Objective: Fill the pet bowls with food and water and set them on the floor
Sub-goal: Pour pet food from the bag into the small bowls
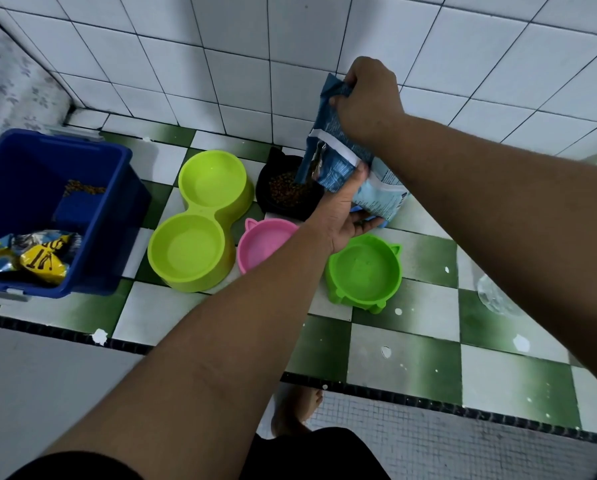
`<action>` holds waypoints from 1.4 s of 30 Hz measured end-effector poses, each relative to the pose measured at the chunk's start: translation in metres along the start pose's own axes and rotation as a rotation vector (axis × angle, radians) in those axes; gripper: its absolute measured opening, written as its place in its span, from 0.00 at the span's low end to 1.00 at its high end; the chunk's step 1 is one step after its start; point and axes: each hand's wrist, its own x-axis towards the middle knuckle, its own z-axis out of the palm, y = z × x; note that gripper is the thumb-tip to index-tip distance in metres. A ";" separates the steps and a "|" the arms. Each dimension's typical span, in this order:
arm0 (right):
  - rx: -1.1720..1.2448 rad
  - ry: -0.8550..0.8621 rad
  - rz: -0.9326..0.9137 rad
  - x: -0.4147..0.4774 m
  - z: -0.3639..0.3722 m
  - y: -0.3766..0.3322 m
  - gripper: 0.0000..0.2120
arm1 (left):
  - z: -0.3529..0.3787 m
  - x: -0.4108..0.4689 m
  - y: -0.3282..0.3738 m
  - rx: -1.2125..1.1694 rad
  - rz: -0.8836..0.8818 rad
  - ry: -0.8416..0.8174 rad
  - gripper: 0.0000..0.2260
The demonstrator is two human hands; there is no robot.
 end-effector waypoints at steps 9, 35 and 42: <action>0.038 0.041 -0.027 0.003 0.000 0.007 0.12 | -0.002 0.004 0.001 0.043 -0.008 0.006 0.26; 0.396 0.339 0.004 -0.008 -0.016 0.048 0.07 | 0.000 -0.008 0.020 0.301 0.102 0.103 0.24; 0.398 0.384 -0.010 -0.017 -0.049 0.067 0.15 | 0.039 -0.003 0.009 0.285 0.106 0.043 0.26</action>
